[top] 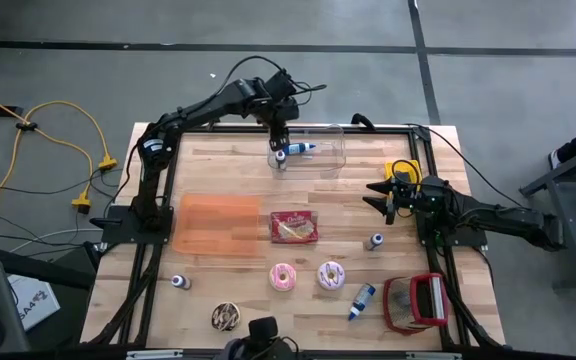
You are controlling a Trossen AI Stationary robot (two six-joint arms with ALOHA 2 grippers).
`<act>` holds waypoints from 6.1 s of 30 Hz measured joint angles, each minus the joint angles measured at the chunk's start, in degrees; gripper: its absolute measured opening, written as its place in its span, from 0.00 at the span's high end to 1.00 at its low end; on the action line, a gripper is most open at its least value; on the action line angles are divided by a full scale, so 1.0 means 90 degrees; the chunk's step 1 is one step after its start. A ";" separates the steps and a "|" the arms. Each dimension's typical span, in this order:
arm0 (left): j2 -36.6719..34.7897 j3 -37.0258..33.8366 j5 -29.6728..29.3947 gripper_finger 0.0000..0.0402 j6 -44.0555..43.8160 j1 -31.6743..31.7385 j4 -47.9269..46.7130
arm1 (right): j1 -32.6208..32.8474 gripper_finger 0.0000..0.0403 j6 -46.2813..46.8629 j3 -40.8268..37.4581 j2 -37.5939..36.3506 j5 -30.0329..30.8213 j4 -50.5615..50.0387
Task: Pick & Place Food Item
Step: Put the violet food coloring bottle into the transparent bin
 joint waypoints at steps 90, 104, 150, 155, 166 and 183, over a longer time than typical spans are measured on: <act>-0.0503 0.0002 -0.2691 0.55 -0.8984 -0.7560 -0.3463 | 0.0000 0.38 0.0000 0.0000 -0.0001 0.0001 0.0000; -0.1096 -0.1433 -0.2667 0.55 -1.0798 -0.8367 -0.3467 | -0.0001 0.38 -0.0001 0.0000 0.0000 0.0000 0.0000; -0.4027 -0.6144 -0.1732 0.55 -1.2905 -0.9746 -0.1138 | 0.0001 0.38 0.0000 0.0000 0.0000 0.0000 0.0000; -0.3878 -0.6144 -0.1581 0.55 -1.2857 -0.9746 -0.1033 | 0.0001 0.38 0.0001 0.0000 0.0000 0.0000 0.0000; -0.3864 -0.6144 -0.1201 0.55 -1.3002 -0.9746 -0.0951 | 0.0001 0.38 -0.0001 0.0000 0.0000 0.0000 0.0000; -0.3864 -0.6144 -0.0618 0.55 -1.2979 -0.9759 -0.0907 | 0.0001 0.38 0.0000 0.0000 0.0000 0.0000 0.0000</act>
